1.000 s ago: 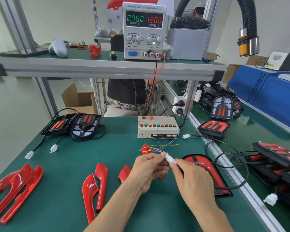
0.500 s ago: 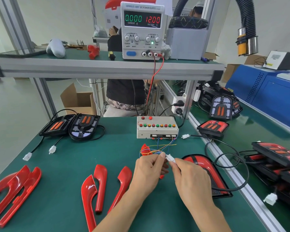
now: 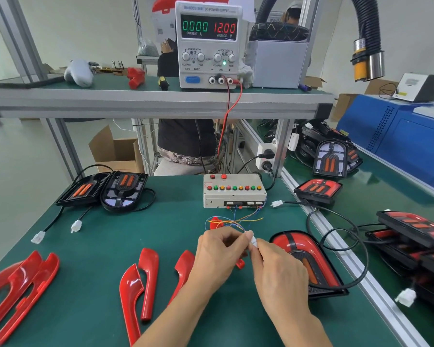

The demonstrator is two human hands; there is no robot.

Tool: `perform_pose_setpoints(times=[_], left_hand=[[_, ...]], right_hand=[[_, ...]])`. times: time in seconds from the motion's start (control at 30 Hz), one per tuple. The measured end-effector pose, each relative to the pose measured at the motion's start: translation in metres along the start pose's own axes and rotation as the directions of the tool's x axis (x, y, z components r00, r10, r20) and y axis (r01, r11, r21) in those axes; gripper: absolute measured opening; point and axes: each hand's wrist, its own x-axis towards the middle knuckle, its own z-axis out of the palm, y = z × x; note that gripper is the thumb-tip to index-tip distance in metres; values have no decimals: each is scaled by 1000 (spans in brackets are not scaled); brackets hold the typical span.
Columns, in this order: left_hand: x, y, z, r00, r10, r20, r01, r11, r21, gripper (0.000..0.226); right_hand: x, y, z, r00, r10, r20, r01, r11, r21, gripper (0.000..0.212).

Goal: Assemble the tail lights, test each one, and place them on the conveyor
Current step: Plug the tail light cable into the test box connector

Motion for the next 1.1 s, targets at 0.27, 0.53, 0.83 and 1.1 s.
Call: perform_pose_setpoints(times=[0.27, 0.53, 0.83, 1.1], left_hand=[[4, -2, -3, 1000, -9, 16, 8, 998, 67, 32], [15, -2, -6, 953, -292, -79, 275, 945, -176, 29], [20, 3, -17, 950, -313, 3, 288, 879, 379, 40], [66, 22, -40, 940, 97, -326, 129, 786, 605, 24]], right_hand=[[-5, -4, 8, 998, 18, -55, -20, 999, -36, 29], [-37, -8, 16, 991, -29, -130, -1, 974, -225, 47], [-66, -7, 45, 957, -83, -277, 34, 983, -179, 21], [-70, -3, 53, 991, -101, -93, 96, 994, -52, 43]])
